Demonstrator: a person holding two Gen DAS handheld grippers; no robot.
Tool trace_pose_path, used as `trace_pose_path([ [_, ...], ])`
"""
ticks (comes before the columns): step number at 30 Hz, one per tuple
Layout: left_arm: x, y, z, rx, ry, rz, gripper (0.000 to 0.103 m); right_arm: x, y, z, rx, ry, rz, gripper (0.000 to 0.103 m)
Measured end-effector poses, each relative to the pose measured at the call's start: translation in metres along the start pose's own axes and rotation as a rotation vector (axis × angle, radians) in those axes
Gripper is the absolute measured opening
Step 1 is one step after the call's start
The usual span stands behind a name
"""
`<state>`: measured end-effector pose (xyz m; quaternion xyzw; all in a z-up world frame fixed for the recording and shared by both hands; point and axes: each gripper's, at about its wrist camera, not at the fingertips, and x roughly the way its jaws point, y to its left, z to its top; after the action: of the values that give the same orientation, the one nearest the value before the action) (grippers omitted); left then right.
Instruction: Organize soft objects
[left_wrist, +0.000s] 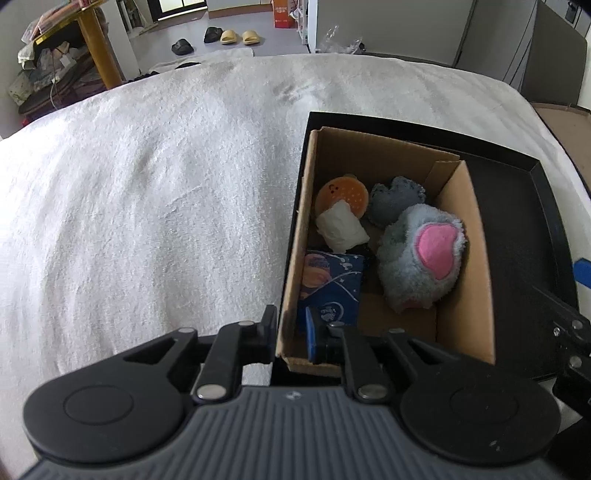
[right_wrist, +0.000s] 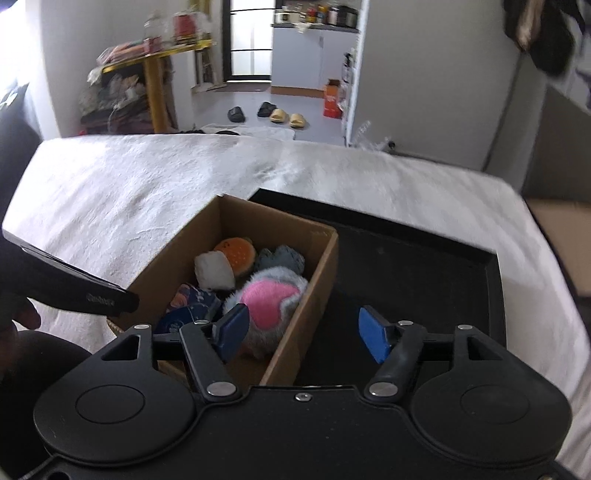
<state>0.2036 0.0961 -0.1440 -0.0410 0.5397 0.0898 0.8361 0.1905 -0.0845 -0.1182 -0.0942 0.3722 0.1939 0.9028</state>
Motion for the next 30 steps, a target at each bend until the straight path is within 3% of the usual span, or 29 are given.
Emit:
trace_pose_path([
  [5,-0.016,-0.015,-0.006,0.015,-0.025,0.018,0.04,-0.013,-0.021,-0.012,0.068,-0.012,-0.018,0.081],
  [10,-0.03,-0.027,-0.014,-0.017,-0.051,-0.033,0.045,-0.025,-0.04,-0.018,0.132,-0.034,-0.007,0.083],
  [14,-0.044,-0.035,-0.02,-0.042,-0.076,-0.071,0.053,-0.034,-0.057,-0.028,0.184,-0.048,-0.016,0.102],
  [19,-0.065,-0.043,-0.029,-0.071,-0.12,-0.153,0.058,-0.043,-0.073,-0.041,0.279,-0.061,-0.009,0.103],
  [23,-0.081,-0.051,-0.034,-0.047,-0.146,-0.163,0.063,-0.051,-0.084,-0.051,0.35,-0.077,-0.001,0.103],
  [30,-0.101,-0.056,-0.045,-0.03,-0.174,-0.226,0.071,-0.06,-0.089,-0.065,0.378,-0.057,-0.02,0.103],
])
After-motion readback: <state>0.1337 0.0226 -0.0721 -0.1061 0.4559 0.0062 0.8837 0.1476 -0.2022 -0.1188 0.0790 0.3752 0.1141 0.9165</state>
